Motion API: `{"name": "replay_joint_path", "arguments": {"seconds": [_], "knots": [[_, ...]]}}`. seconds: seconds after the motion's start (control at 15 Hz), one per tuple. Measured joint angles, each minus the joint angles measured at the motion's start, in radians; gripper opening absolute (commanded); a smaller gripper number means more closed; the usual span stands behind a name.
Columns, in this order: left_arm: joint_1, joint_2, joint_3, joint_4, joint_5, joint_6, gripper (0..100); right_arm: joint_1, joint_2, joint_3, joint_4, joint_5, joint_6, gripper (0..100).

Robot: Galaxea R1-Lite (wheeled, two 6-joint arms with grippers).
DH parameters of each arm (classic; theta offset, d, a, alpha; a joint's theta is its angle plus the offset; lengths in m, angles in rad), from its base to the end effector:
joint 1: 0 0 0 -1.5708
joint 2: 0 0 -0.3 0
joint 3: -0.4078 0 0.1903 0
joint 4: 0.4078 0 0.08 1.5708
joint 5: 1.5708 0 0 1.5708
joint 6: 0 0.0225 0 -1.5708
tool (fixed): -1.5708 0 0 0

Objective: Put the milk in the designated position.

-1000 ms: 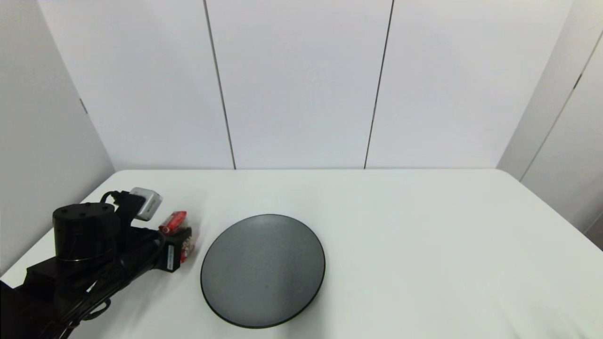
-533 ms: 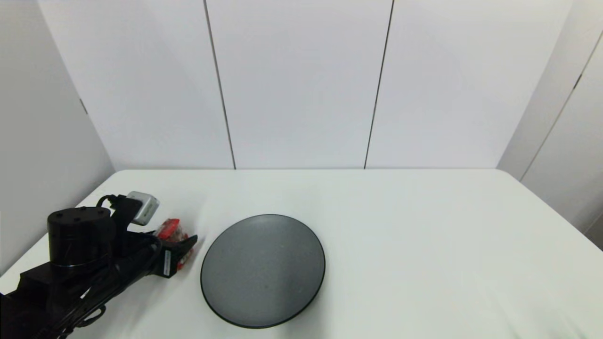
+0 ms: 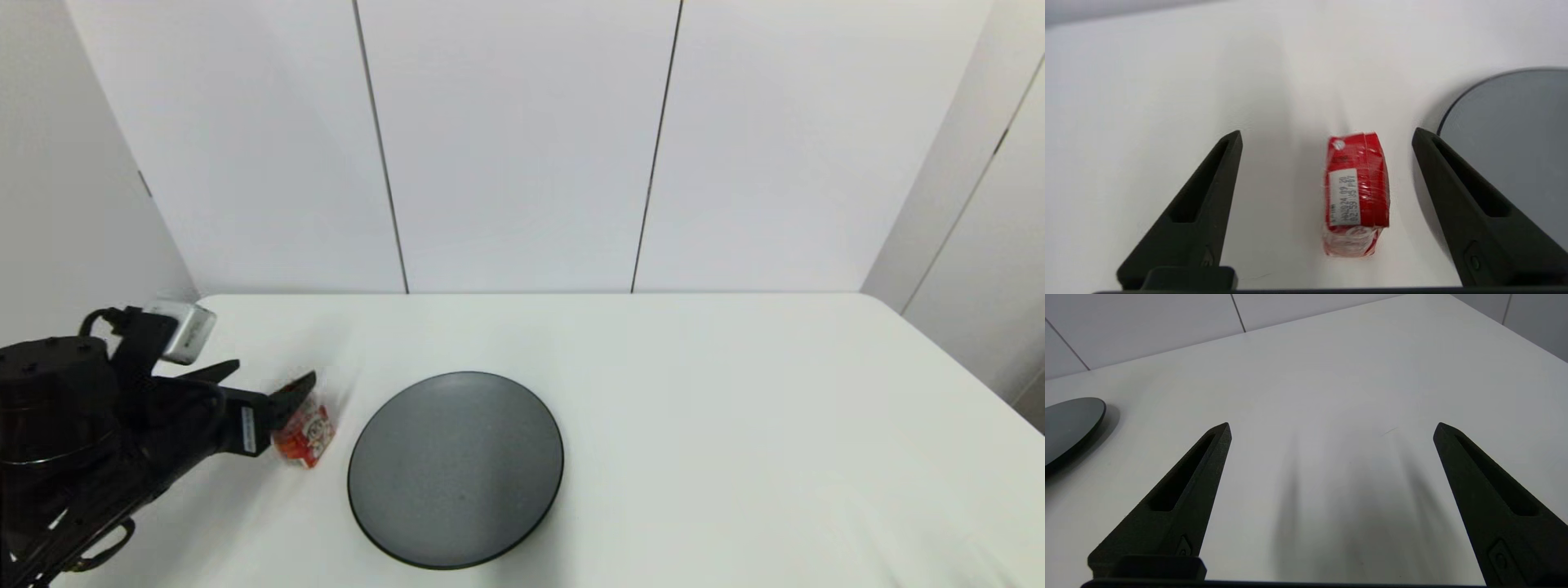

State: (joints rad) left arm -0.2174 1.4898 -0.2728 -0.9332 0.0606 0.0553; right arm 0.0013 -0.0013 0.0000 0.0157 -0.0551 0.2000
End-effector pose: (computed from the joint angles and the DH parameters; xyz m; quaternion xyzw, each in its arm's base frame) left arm 0.2009 -0.0430 0.1326 0.0469 0.1379 -0.0814 0.9860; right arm -0.0229 -0.0013 0.0738 0.0996 0.0045 -0.0275 0.9946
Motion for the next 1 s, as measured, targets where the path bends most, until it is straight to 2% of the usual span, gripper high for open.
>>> {"name": "replay_joint_path", "arguments": {"seconds": [0.33,0.6,0.8,1.0], "knots": [[0.0,-0.235,0.009,0.052,0.008,0.003,100,0.0,0.0,0.0,0.0,0.0,0.0,100],[0.044,-0.5,0.109,0.162,0.007,0.013,100,0.0,0.0,0.0,0.0,0.0,0.0,100],[0.125,-0.744,0.204,0.271,0.004,0.042,100,0.0,0.0,0.0,0.0,-0.001,0.0,100],[0.18,-1.001,0.249,0.456,-0.008,0.058,100,0.0,0.0,0.0,0.0,0.0,0.0,100]]}}
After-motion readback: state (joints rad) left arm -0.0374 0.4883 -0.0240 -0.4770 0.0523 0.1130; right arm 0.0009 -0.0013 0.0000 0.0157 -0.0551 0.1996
